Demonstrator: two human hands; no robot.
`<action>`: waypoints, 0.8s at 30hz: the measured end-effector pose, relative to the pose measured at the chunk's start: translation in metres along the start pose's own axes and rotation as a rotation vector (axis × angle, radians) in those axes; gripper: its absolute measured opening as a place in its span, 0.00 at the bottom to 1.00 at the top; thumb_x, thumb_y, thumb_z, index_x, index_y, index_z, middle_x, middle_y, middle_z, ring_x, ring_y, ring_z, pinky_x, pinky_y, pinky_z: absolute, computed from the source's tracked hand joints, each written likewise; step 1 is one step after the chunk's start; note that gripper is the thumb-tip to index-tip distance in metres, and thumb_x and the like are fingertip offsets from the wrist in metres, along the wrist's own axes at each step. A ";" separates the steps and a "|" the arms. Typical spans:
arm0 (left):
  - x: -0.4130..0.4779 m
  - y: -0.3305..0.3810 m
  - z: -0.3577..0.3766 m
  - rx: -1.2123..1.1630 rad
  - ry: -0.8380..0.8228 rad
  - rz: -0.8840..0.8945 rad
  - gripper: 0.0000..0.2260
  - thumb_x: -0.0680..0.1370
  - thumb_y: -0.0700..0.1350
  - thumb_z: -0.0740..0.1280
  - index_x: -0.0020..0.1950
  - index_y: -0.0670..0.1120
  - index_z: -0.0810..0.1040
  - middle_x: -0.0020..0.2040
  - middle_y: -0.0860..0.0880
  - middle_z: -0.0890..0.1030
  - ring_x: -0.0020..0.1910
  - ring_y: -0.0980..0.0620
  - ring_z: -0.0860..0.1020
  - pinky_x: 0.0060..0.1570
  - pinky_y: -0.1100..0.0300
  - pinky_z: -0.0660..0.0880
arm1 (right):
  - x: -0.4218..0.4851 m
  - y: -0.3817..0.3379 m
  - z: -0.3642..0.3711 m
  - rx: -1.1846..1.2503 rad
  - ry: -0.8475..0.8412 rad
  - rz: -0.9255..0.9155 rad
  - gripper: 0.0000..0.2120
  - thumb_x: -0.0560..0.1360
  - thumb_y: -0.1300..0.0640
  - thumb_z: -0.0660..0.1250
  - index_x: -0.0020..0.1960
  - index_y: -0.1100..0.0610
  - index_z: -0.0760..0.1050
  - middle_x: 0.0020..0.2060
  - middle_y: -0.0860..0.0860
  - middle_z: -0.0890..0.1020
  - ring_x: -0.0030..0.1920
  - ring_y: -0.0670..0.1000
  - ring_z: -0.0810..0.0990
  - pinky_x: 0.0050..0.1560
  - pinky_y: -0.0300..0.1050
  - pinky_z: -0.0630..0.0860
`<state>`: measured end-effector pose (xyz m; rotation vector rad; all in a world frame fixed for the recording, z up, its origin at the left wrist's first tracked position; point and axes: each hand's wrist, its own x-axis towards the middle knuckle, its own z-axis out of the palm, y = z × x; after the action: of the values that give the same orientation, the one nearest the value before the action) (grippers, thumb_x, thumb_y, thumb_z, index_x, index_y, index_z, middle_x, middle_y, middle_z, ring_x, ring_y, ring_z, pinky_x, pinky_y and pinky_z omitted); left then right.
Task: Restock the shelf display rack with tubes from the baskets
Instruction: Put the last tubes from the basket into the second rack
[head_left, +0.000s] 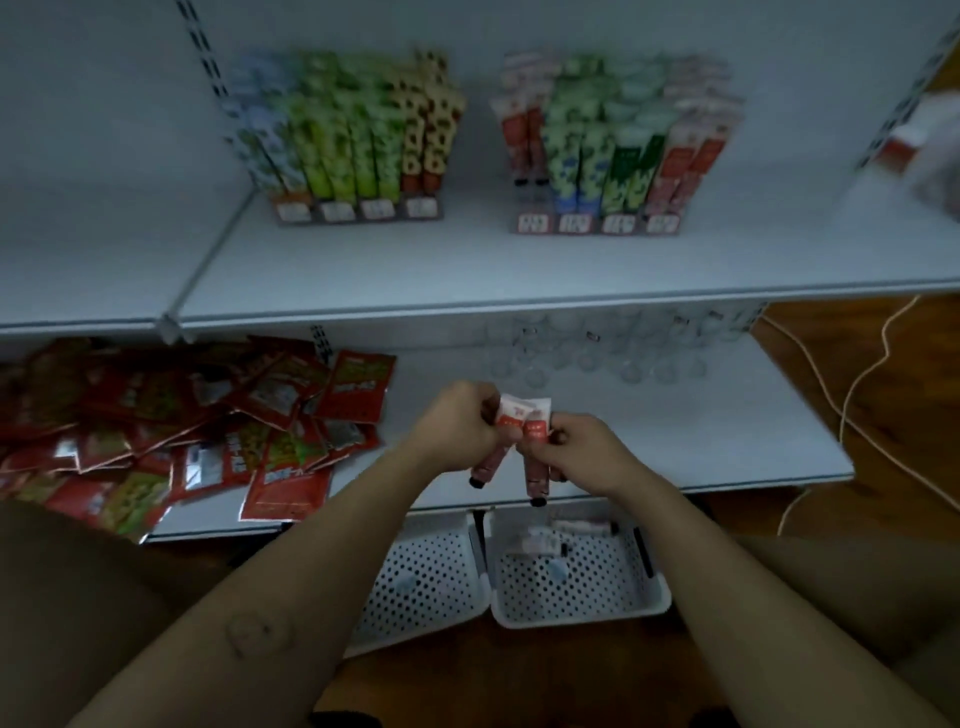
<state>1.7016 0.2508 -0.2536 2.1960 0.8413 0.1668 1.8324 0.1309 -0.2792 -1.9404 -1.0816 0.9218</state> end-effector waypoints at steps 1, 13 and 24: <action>-0.001 0.011 -0.013 0.006 0.028 0.025 0.09 0.72 0.46 0.73 0.40 0.43 0.75 0.35 0.50 0.78 0.35 0.51 0.77 0.29 0.62 0.68 | 0.000 -0.014 -0.008 -0.001 0.007 -0.041 0.07 0.73 0.55 0.71 0.37 0.51 0.78 0.28 0.46 0.79 0.28 0.42 0.76 0.33 0.36 0.73; 0.037 0.092 -0.132 -0.168 0.326 0.298 0.16 0.68 0.49 0.77 0.43 0.40 0.77 0.39 0.39 0.81 0.41 0.40 0.81 0.43 0.41 0.79 | 0.004 -0.156 -0.107 -0.264 0.271 -0.312 0.11 0.72 0.49 0.73 0.43 0.57 0.81 0.33 0.51 0.84 0.34 0.48 0.82 0.38 0.47 0.78; 0.089 0.118 -0.174 -0.300 0.557 0.373 0.10 0.66 0.41 0.78 0.38 0.49 0.78 0.37 0.48 0.83 0.38 0.51 0.82 0.41 0.52 0.80 | 0.060 -0.214 -0.150 -0.173 0.620 -0.543 0.07 0.71 0.52 0.74 0.43 0.52 0.77 0.34 0.45 0.81 0.33 0.38 0.77 0.36 0.33 0.74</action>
<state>1.7685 0.3549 -0.0620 2.0157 0.6259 1.0553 1.9015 0.2313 -0.0405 -1.7376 -1.2241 -0.0731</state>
